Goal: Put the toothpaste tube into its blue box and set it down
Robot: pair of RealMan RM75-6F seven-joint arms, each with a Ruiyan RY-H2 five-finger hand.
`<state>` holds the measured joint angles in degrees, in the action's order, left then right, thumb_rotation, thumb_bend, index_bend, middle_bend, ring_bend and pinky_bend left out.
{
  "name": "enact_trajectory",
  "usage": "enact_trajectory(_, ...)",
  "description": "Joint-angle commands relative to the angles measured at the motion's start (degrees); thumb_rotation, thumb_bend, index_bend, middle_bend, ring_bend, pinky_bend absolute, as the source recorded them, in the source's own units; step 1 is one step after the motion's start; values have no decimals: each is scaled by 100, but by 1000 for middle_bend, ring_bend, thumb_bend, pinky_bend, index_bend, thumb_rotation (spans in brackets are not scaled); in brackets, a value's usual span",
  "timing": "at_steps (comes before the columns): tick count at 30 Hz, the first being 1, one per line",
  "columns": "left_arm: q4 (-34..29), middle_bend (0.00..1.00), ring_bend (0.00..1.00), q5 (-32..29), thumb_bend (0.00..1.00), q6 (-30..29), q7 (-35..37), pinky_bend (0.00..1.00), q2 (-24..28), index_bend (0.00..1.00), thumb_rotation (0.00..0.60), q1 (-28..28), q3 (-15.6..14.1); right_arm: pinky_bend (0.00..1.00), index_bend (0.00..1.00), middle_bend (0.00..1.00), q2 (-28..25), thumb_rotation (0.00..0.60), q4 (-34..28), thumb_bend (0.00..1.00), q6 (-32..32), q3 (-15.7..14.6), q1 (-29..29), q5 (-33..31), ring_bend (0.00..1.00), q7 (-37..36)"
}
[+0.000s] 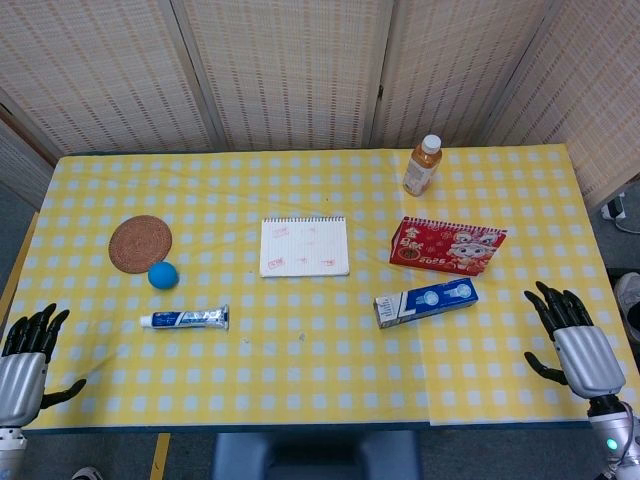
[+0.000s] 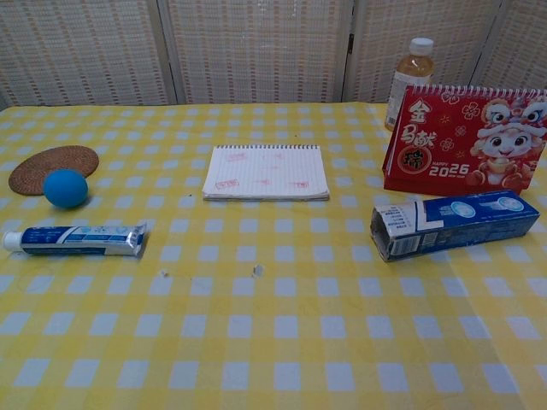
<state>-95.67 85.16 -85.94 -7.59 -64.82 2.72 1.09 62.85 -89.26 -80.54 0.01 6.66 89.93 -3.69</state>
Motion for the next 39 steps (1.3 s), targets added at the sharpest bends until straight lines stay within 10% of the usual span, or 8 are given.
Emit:
enact_trajectory(1, -2, 12, 0, 5, 133, -1, 7, 0, 2, 0, 600, 0, 0, 0, 0, 0, -1, 600, -7, 303, 9, -6, 1, -1, 0, 7)
enact_trajectory(10, 167, 82, 50, 452, 135, -124, 227, 46, -272, 6, 600, 135, 25, 0, 0, 0, -42, 600, -22, 303, -125, -71, -74, 110, 0, -32)
enact_trajectory(12, 320, 236, 201, 758, 135, -266, 264, 246, -422, 47, 600, 209, 42, 0, 0, 0, -39, 600, -27, 304, -147, -77, -84, 129, 0, -27)
enact_trajectory(16, 389, 809, 810, 1165, 135, -321, 430, 882, -592, 284, 600, 466, 143, 0, 0, 0, -25, 600, -38, 304, -129, -87, -71, 154, 0, -4)
enact_trajectory(18, 293, 973, 965, 1186, 135, -107, 522, 991, -605, 386, 600, 621, 149, 0, 0, 0, -10, 600, -36, 304, -117, -81, -63, 148, 0, 20)
enact_trajectory(39, -326, 1000, 1000, -1791, 235, 2445, -1012, 1000, -1291, 441, 600, 2072, 884, 0, 0, 0, 31, 600, -32, 303, 111, -45, 23, -17, 0, 81)
